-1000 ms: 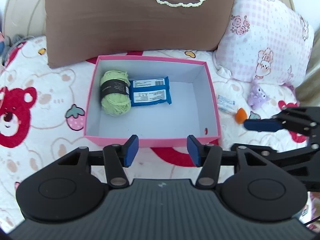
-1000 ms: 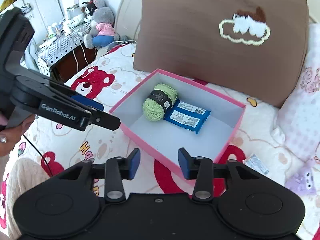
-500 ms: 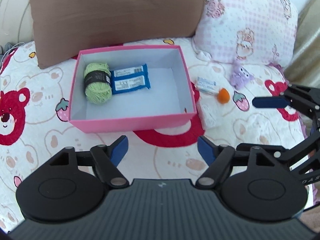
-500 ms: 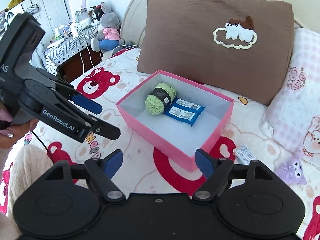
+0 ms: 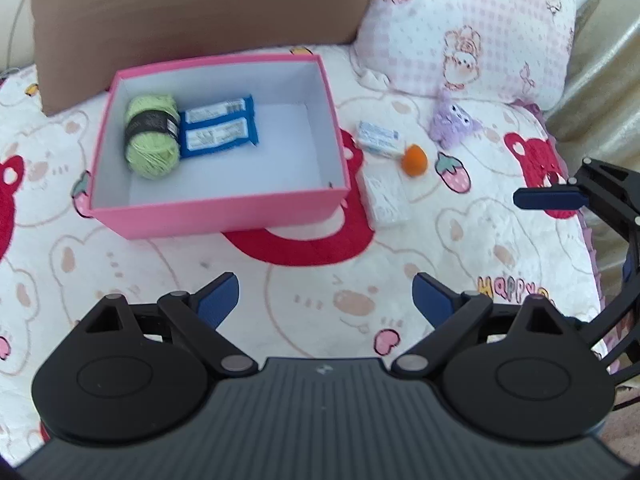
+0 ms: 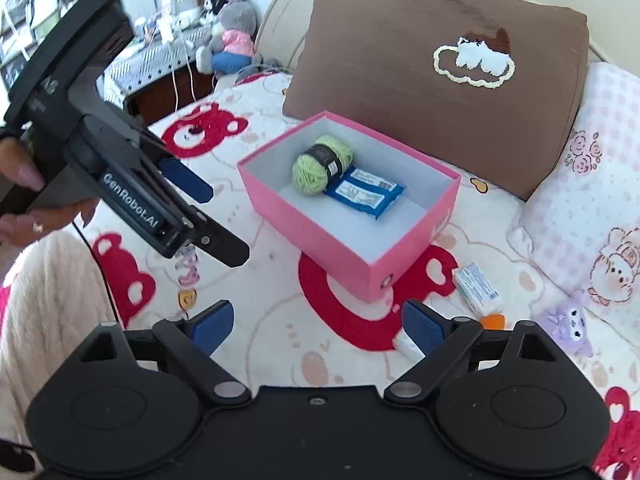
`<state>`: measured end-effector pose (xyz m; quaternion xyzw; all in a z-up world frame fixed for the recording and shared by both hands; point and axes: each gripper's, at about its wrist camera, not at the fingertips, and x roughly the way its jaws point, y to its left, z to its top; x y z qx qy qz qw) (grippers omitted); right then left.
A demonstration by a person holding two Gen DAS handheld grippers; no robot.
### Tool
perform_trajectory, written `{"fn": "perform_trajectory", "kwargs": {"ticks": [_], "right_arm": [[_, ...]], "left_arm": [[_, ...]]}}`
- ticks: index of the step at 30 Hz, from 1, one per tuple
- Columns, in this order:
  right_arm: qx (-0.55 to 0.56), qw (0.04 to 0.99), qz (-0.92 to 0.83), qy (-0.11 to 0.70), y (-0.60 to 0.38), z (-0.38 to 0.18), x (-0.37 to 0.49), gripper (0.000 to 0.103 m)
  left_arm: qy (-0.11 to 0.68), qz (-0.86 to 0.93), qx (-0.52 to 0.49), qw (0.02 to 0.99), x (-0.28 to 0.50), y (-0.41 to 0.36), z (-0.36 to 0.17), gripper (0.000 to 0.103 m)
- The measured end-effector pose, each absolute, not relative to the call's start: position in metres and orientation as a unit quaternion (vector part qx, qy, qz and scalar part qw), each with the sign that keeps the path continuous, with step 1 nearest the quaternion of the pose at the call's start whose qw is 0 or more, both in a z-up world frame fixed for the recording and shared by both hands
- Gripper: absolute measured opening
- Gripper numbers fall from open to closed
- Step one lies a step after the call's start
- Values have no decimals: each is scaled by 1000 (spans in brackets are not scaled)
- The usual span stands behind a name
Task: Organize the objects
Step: 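Withdraw the left tool from the box back toward the remaining items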
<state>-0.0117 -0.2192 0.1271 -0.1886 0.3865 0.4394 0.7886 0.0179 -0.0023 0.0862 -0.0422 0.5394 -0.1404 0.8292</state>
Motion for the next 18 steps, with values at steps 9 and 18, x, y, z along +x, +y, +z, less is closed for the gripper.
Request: {"fn": "perform_trajectory", "kwargs": {"ticks": [9, 18], "right_arm": [[-204, 789, 451, 363, -240, 120, -14, 93], [-256, 785, 450, 341, -244, 107, -1, 93]], "left_arm": [[562, -159, -54, 810, 18, -17, 63, 94], [560, -182, -115, 800, 25, -21, 47, 94]]}}
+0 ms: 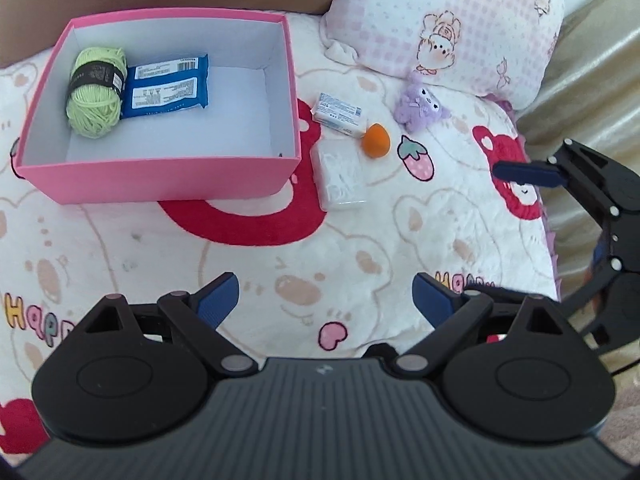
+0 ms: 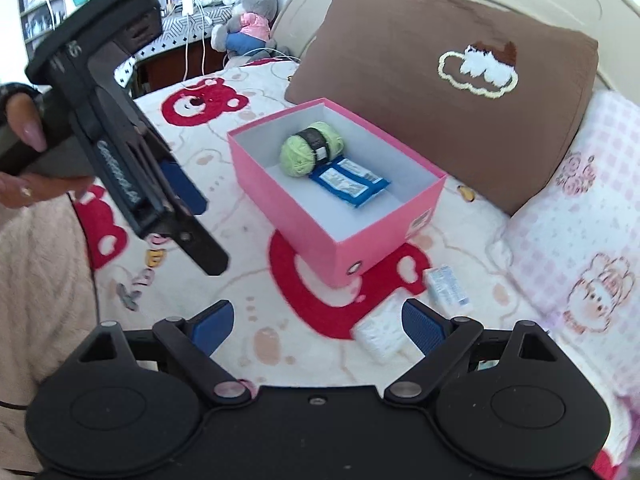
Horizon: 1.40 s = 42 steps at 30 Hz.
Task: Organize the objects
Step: 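Withdraw the left tool from the box back toward the remaining items, then move the left tool down to the clear floss-pick box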
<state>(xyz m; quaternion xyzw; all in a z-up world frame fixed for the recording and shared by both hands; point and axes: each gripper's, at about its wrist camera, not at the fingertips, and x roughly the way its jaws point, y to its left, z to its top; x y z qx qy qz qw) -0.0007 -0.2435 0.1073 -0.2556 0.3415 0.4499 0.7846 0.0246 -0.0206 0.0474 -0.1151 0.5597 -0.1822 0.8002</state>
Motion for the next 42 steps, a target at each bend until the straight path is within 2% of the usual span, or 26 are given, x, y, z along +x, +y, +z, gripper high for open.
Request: {"fn": "perform_trajectory", "kwargs": {"ticks": [11, 20, 38, 42], "right_arm": [[-280, 770, 429, 381, -248, 90, 29, 93], [-415, 725, 442, 328, -235, 52, 27, 93], [-421, 697, 461, 352, -219, 13, 46, 93], [-427, 695, 458, 354, -218, 4, 50, 93]], "left_arm": [[571, -200, -183, 775, 42, -30, 15, 94], [588, -232, -209, 747, 59, -51, -2, 94], [557, -207, -235, 770, 72, -73, -69, 90], [546, -197, -268, 769, 73, -79, -84, 84]]}}
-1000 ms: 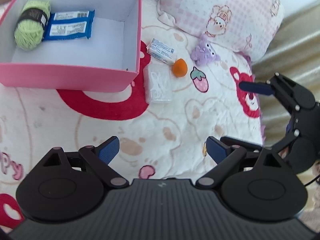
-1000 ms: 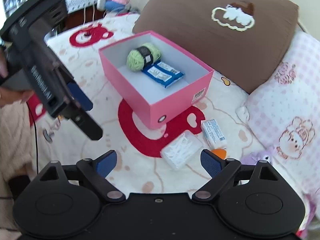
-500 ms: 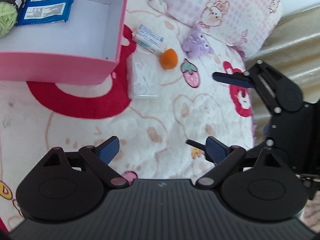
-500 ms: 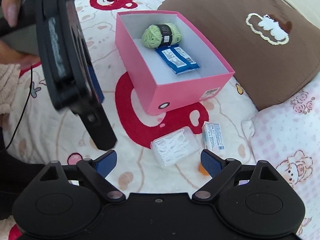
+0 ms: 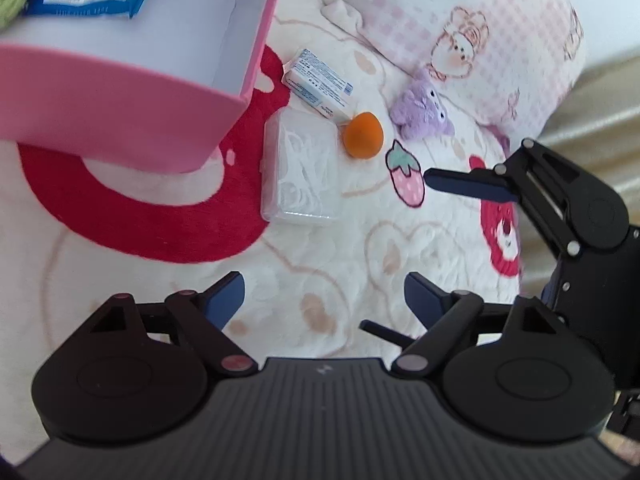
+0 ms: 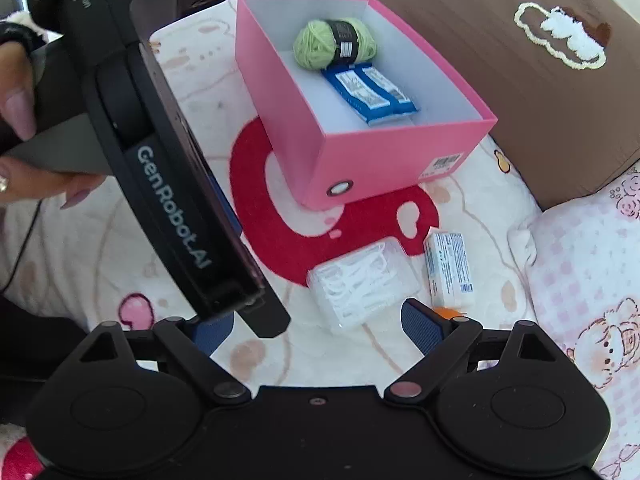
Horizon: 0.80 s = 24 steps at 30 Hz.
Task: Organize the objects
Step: 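Move the left tool down to the clear floss-pick box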
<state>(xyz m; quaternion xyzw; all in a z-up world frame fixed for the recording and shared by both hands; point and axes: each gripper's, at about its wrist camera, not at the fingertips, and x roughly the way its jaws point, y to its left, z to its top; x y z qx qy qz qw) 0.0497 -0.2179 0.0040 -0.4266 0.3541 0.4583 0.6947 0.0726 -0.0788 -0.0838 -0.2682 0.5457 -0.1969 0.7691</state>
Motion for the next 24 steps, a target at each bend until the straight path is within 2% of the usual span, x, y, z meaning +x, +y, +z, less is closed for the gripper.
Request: {"fn": "perform_trajectory", "kwargs": {"ticks": [5, 9, 14, 20, 24], "right_arm": [[-423, 708, 450, 342, -220, -12, 58, 93], [-415, 717, 438, 348, -221, -28, 69, 93], [-419, 721, 435, 341, -220, -35, 79, 93], [-427, 716, 433, 342, -214, -49, 95, 93], [-441, 714, 428, 336, -208, -60, 100, 93]], "left_arm": [[513, -172, -280, 793, 70, -82, -93, 79], [502, -155, -295, 798, 70, -83, -104, 69], [479, -153, -318, 804, 68, -88, -114, 68], [459, -137, -350, 805, 71, -91, -124, 60], [454, -121, -322, 822, 76, -98, -121, 58]]}}
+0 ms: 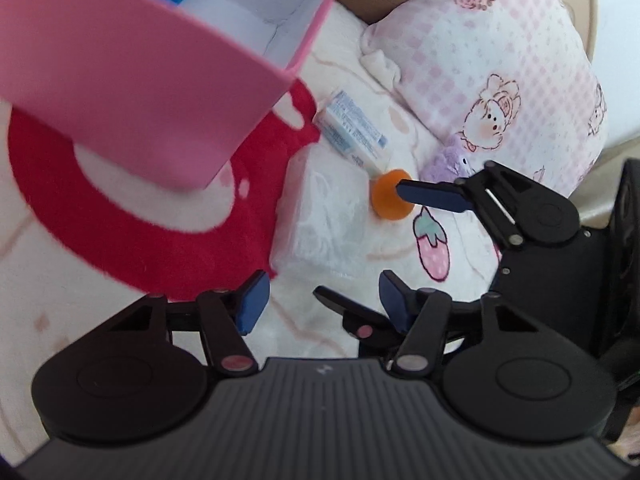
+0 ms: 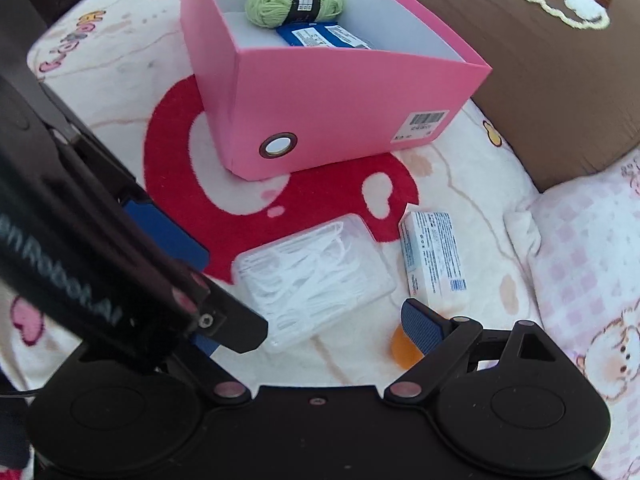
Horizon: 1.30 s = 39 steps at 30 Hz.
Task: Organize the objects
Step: 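Move the left tool down to the clear floss-pick box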
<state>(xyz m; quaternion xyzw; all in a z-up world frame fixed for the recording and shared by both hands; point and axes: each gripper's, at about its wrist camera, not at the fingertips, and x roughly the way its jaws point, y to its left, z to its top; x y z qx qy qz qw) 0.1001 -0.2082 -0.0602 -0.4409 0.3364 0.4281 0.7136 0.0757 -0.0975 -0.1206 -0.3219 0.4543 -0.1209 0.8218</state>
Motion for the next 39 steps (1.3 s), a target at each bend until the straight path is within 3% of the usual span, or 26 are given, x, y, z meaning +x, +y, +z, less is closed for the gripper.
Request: {"fn": "perform_trajectory", "kwargs": {"ticks": [4, 10, 39], "right_arm": [[-459, 707, 430, 323, -203, -68, 104, 94], [-499, 685, 443, 293, -201, -83, 106, 100], [-370, 702, 455, 404, -202, -77, 131, 100]], "left_arm": [[449, -118, -332, 821, 80, -96, -122, 46], [449, -104, -345, 818, 81, -93, -128, 39], [438, -95, -377, 811, 81, -80, -146, 37]]}}
